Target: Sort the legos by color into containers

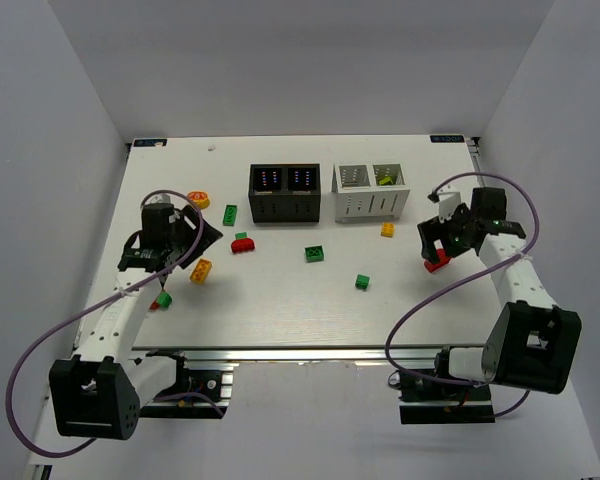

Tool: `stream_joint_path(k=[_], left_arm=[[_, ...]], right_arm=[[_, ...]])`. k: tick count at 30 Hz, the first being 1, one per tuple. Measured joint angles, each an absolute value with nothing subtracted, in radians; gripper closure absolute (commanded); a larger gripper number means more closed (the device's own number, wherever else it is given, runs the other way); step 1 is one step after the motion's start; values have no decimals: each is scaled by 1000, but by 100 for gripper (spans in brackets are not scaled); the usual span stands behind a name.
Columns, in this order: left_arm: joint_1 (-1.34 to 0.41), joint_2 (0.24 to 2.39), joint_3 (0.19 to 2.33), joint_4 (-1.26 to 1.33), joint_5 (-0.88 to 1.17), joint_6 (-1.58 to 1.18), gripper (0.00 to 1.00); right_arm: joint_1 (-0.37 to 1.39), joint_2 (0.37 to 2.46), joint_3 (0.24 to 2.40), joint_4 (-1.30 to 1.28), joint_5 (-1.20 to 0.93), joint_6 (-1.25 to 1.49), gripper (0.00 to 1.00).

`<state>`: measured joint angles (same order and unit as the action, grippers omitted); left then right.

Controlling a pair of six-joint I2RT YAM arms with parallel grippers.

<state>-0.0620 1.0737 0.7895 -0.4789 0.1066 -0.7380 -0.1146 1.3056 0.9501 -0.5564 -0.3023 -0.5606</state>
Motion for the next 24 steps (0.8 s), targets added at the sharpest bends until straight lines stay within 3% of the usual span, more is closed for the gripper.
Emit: stream_joint_path(k=[6, 24], left_arm=[[-62, 1059, 718, -408, 171, -768, 18], [-62, 940, 612, -290, 294, -814, 16]], right_arm=[[-117, 1307, 836, -541, -214, -567, 11], [-149, 1489, 868, -463, -167, -614, 11]])
